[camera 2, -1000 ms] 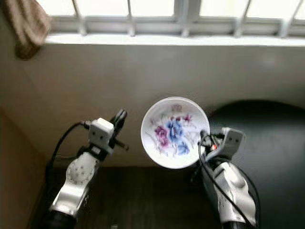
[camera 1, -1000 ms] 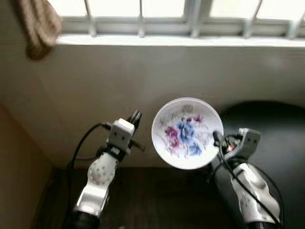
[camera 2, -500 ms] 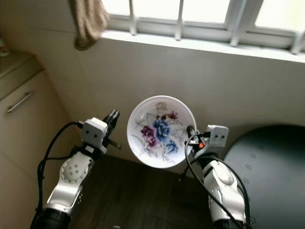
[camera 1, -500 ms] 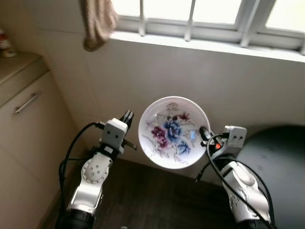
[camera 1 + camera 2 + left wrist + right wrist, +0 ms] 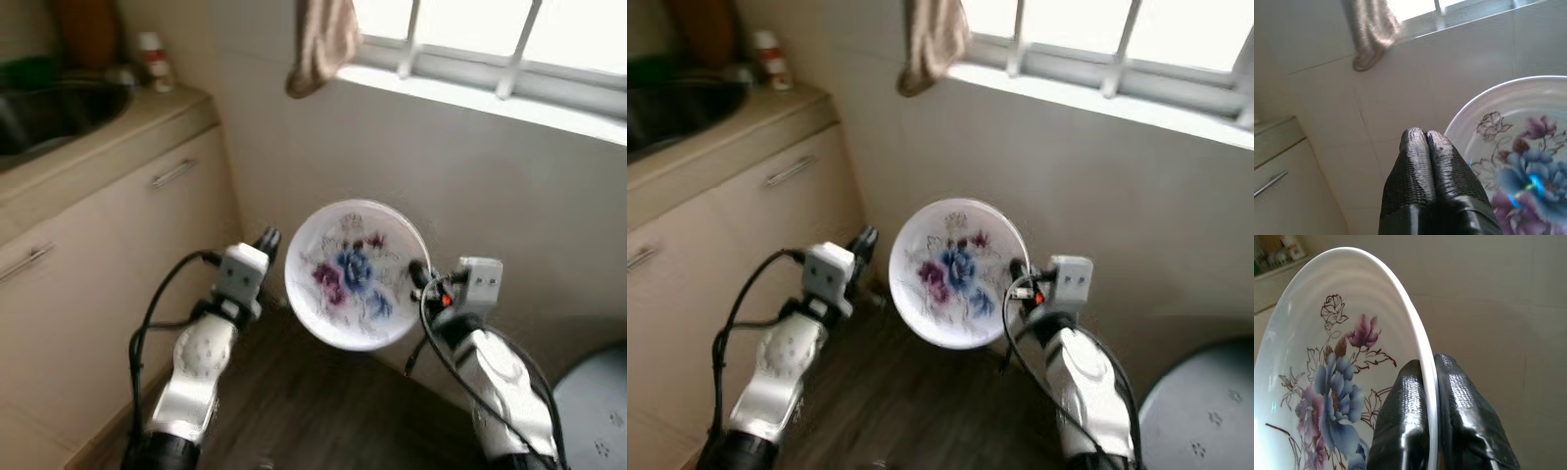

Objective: Kitchen organization

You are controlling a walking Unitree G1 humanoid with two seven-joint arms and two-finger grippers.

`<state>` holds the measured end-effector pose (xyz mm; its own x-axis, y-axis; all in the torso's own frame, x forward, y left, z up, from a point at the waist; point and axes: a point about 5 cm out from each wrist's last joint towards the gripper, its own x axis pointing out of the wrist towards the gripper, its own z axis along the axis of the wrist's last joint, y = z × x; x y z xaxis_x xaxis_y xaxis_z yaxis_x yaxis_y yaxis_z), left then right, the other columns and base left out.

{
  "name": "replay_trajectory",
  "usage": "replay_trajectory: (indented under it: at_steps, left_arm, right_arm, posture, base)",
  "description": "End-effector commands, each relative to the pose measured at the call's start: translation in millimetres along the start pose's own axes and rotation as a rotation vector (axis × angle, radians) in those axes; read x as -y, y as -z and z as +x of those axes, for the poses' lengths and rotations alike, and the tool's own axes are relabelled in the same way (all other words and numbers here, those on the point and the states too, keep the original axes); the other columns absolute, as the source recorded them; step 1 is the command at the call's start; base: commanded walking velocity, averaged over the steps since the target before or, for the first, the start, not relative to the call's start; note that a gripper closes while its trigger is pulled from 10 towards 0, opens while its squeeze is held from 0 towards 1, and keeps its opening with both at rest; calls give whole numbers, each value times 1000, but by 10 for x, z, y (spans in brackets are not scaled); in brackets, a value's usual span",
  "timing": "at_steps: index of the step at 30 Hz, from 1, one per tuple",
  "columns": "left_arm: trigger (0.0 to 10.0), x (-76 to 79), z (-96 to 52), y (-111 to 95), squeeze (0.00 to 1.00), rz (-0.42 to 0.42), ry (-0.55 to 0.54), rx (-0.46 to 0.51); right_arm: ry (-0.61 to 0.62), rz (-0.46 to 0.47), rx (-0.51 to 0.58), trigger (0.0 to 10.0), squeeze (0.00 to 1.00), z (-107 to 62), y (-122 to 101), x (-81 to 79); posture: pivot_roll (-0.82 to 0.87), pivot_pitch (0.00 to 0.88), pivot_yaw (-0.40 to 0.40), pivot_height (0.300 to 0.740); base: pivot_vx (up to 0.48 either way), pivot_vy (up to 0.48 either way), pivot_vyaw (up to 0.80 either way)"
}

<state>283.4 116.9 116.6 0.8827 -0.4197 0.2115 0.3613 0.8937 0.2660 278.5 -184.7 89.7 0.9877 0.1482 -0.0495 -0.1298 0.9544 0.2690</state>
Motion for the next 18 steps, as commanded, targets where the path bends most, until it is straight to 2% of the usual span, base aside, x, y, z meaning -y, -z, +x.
replay_trajectory:
  at_steps: [1,6,14,18]
  left_arm:
    - [10000,-86,-17,2,0,27,-14,-11]
    - [10000,-85,-17,9,0,28,-11,-18]
    - [10000,-88,-13,7,0,27,-11,-17]
    - [10000,-87,-13,-1,0,28,-11,-9]
  right_arm:
    - [-28,-6,40,0,0,51,-66,-94]
    - [4,-4,38,0,0,59,-61,-70]
    - [17,-2,32,0,0,73,-54,-59]
    - [19,-3,33,0,0,73,-55,-60]
  posture:
    - [99,0,-53,740]
    - [98,0,-53,740]
    - [99,0,-53,740]
    - [99,0,-53,740]
  base:
    - [0,0,800]
    - [0,287,800]
    - [0,480,0]
    - [0,0,0]
